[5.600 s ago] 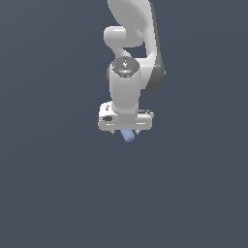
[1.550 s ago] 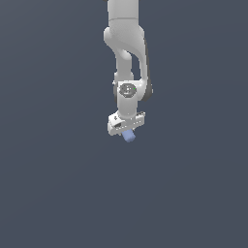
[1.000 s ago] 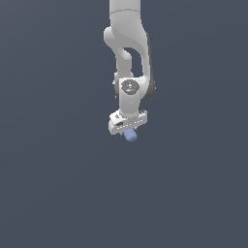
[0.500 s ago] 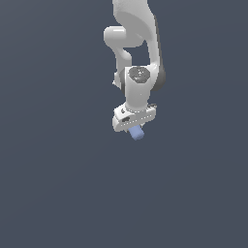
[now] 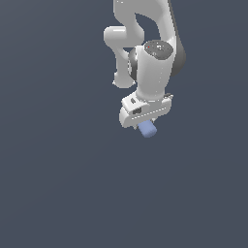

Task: Pick up the object and move it to a goal position.

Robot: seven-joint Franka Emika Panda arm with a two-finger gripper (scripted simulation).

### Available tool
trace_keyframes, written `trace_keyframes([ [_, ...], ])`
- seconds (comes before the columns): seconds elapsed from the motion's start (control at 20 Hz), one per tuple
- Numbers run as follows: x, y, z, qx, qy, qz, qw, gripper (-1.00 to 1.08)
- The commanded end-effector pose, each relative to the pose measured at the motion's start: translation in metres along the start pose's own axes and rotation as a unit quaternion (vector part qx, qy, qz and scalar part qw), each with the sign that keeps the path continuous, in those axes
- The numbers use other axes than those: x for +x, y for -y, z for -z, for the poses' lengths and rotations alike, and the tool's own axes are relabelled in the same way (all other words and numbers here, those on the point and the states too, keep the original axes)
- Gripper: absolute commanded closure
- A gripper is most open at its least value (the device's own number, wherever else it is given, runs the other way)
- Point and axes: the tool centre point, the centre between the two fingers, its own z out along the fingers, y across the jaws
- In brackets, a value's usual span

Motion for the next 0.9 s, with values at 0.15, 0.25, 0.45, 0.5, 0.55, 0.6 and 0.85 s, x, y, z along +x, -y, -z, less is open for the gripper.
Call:
trace_keyframes([
  [0.15,0.022,0.005,0.036,0.0,0.001,0.0,1.0,1.08],
  [0.25,0.029,0.007,0.045,0.0,0.001,0.0,1.0,1.08],
  [0.45,0.038,0.008,0.059,0.0,0.001,0.0,1.0,1.08],
  [0.5,0.04,0.009,0.061,0.0,0.001,0.0,1.0,1.08],
  [0.55,0.041,0.009,0.063,0.0,0.001,0.0,1.0,1.08],
  [0.6,0.042,0.009,0.064,0.0,0.001,0.0,1.0,1.08],
  [0.85,0.045,0.009,0.067,0.0,0.001,0.0,1.0,1.08],
])
